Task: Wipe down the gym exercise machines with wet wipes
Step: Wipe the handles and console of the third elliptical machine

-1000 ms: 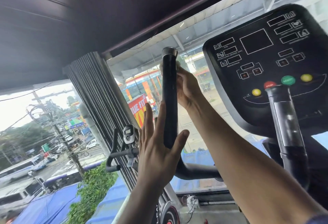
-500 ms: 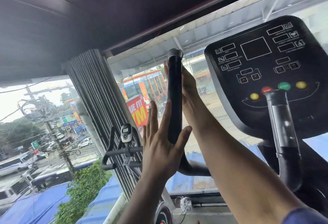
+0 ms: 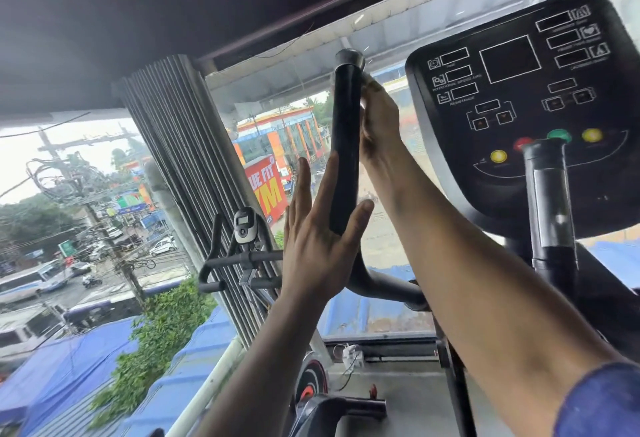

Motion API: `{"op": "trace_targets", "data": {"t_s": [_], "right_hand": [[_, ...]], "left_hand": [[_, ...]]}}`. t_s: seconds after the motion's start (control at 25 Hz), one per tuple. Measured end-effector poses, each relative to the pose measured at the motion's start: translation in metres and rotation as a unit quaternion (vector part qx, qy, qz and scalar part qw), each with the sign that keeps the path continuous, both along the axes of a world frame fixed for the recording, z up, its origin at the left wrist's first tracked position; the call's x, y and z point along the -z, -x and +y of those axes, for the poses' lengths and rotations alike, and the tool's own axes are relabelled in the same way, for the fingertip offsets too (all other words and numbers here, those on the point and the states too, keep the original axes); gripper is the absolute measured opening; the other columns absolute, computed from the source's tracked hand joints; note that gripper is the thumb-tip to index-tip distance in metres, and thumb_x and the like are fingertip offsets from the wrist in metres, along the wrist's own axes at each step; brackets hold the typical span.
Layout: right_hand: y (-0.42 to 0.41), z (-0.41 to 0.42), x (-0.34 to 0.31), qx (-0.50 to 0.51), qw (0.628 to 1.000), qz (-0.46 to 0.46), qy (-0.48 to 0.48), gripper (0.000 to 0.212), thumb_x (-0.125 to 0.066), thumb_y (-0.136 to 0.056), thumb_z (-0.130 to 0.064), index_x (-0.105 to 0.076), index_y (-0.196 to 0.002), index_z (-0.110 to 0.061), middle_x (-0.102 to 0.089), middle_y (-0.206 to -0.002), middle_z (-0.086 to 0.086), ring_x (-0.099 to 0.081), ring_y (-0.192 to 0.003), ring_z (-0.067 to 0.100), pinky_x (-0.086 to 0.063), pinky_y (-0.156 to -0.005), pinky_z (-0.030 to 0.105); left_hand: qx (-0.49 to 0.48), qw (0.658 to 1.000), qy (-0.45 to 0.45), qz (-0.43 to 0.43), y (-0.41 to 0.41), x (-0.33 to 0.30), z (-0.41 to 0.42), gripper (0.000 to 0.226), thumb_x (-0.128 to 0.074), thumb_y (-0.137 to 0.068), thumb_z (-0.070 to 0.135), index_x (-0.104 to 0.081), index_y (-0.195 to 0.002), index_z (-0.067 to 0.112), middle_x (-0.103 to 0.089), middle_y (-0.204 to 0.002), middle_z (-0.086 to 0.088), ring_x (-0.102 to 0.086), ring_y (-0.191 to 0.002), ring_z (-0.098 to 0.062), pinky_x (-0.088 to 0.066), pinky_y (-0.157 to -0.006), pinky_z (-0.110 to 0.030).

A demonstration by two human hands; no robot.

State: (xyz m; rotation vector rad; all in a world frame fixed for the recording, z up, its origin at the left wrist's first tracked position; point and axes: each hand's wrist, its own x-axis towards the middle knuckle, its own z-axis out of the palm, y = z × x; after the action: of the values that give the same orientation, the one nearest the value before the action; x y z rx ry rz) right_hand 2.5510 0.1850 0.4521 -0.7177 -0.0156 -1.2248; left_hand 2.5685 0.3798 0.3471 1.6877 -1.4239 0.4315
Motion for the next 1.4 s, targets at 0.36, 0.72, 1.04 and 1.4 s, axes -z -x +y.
{"op": "trace_targets", "data": {"t_s": [0.36,0.72,1.04,1.4], "right_hand": [[0.029,0.042,0.061,0.184,0.972,0.053,0.137,0.014,-0.066,-0.098,-0.014,-0.07,-0.108,-0.005,-0.073,-0.098,0.007,-0.073,-0.086,0.02,-0.061,-0.078,0.034],[0.034,0.02,0.031,0.338,0.898,0.143,0.242,0.023,-0.068,-0.097,-0.032,-0.073,-0.106,-0.012,-0.072,-0.103,0.006,-0.074,-0.093,0.022,-0.062,-0.08,0.047],[0.038,0.055,0.071,0.315,0.915,0.106,0.229,0.017,-0.066,-0.099,-0.013,-0.071,-0.112,-0.004,-0.072,-0.109,0.01,-0.073,-0.103,0.023,-0.061,-0.088,0.045],[0.045,0.064,0.088,0.134,0.976,0.073,0.153,0.012,-0.07,-0.097,-0.018,-0.07,-0.102,-0.008,-0.072,-0.096,0.005,-0.072,-0.089,0.02,-0.059,-0.083,0.034]], "left_hand": [[0.006,1.0,0.017,0.0,-0.002,0.004,-0.001,0.071,-0.038,-0.092,0.08,-0.011,-0.156,0.066,0.004,-0.172,0.024,-0.005,-0.161,-0.008,-0.028,-0.124,-0.058],[0.004,1.0,0.016,0.01,-0.001,0.003,-0.001,0.071,-0.036,-0.091,0.081,-0.009,-0.155,0.067,0.004,-0.172,0.024,-0.005,-0.161,-0.009,-0.035,-0.119,-0.059],[0.002,1.0,0.017,0.015,0.0,0.003,-0.001,0.07,-0.034,-0.092,0.081,-0.009,-0.156,0.067,0.005,-0.172,0.025,-0.007,-0.161,-0.01,-0.038,-0.117,-0.06],[-0.067,0.997,0.013,-0.044,-0.001,0.025,0.005,0.102,-0.043,-0.078,0.094,0.002,-0.161,0.056,0.005,-0.175,0.009,-0.003,-0.162,-0.017,-0.023,-0.125,-0.059]]}}
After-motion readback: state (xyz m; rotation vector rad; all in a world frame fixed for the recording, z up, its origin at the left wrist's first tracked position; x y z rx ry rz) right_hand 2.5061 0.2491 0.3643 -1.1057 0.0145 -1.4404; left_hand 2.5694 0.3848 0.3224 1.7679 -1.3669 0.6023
